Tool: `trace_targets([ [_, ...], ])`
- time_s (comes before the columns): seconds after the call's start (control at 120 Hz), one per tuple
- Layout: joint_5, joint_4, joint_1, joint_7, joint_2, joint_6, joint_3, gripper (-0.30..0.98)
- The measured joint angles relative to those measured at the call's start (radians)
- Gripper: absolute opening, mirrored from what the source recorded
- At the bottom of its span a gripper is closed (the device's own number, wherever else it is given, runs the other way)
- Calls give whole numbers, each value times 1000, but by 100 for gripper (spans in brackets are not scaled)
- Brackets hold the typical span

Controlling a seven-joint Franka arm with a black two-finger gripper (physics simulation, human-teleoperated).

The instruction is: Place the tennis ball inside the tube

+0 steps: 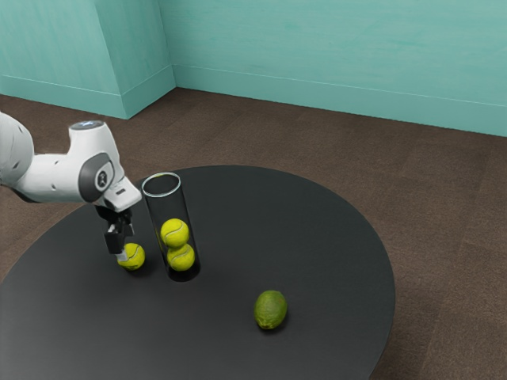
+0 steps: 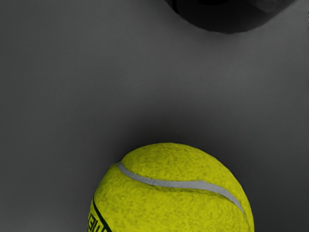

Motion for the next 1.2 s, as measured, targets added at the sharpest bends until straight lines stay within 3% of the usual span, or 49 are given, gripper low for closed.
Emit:
trace_targets([
  [0.317, -34, 0, 0, 99, 50, 7, 0, 68],
  [0.5, -51, 0, 0, 136, 56, 10, 0, 41],
  [0.65, -54, 0, 0, 159, 49, 14, 0, 38],
  [1.017, -66, -5, 0, 189, -145, -41, 2, 31],
  [1.2, -71, 13, 0, 185, -240, -90, 4, 22],
])
